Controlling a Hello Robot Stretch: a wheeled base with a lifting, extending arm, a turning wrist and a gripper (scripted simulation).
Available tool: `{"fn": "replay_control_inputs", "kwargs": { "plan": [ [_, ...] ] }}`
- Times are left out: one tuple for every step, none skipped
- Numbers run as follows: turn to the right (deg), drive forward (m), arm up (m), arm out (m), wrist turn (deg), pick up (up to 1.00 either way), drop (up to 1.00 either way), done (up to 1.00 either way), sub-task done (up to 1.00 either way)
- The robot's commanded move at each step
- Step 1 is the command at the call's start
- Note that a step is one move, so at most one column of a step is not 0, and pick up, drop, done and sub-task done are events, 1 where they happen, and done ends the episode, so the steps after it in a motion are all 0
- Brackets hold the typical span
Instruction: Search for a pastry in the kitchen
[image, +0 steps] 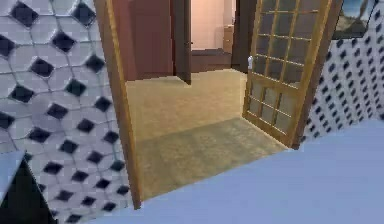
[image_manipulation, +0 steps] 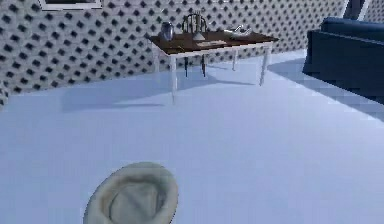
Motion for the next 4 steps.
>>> {"fn": "replay_control_inputs", "kwargs": {
  "plan": [
    [0.0,0.95,0.00,0.00,0.0,0.00,0.00,0.00,0.00],
    [-9.0,0.00,0.00,0.00,0.0,0.00,0.00,0.00,0.00],
    [0.0,1.00,0.00,0.00,0.0,0.00,0.00,0.00,0.00],
    [-12.0,0.00,0.00,0.00,0.0,0.00,0.00,0.00,0.00]
  ]
}}
